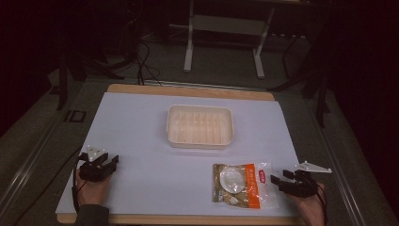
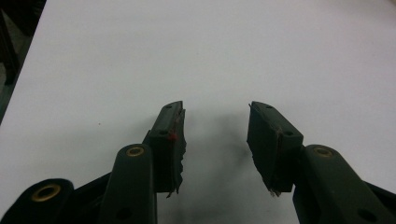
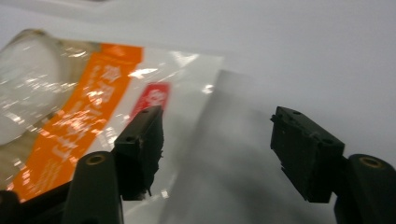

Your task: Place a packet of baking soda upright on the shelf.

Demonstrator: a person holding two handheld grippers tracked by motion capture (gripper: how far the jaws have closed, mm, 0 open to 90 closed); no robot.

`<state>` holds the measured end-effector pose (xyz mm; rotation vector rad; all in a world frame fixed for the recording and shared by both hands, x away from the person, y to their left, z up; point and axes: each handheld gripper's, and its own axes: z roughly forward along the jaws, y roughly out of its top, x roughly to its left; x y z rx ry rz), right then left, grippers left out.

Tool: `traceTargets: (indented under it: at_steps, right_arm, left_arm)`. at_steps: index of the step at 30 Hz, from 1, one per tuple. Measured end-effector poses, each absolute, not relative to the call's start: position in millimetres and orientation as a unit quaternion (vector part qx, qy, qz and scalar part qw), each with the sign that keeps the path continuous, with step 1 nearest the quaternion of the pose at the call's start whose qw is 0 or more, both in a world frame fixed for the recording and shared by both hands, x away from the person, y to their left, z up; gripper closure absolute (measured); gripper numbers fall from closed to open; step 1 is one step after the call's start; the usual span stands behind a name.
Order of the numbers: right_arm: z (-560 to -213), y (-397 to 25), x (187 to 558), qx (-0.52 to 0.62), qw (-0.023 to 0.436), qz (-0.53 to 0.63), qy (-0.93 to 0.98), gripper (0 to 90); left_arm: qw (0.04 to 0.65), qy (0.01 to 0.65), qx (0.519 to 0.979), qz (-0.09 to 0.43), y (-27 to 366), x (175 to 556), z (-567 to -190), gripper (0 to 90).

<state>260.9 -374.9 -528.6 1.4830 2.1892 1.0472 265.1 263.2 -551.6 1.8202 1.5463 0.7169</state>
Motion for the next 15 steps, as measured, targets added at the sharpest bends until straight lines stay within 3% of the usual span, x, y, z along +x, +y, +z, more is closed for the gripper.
traceTargets:
  at_steps: [15]
  right_arm:
    - [-540.8, -360.3, 266.9, 0.488, 0.126, 0.370, 0.781, 23.0]
  left_arm:
    - [0.316, 0.590, 0.692, 0.272, 263.5, 265.6, -551.7, 55.4]
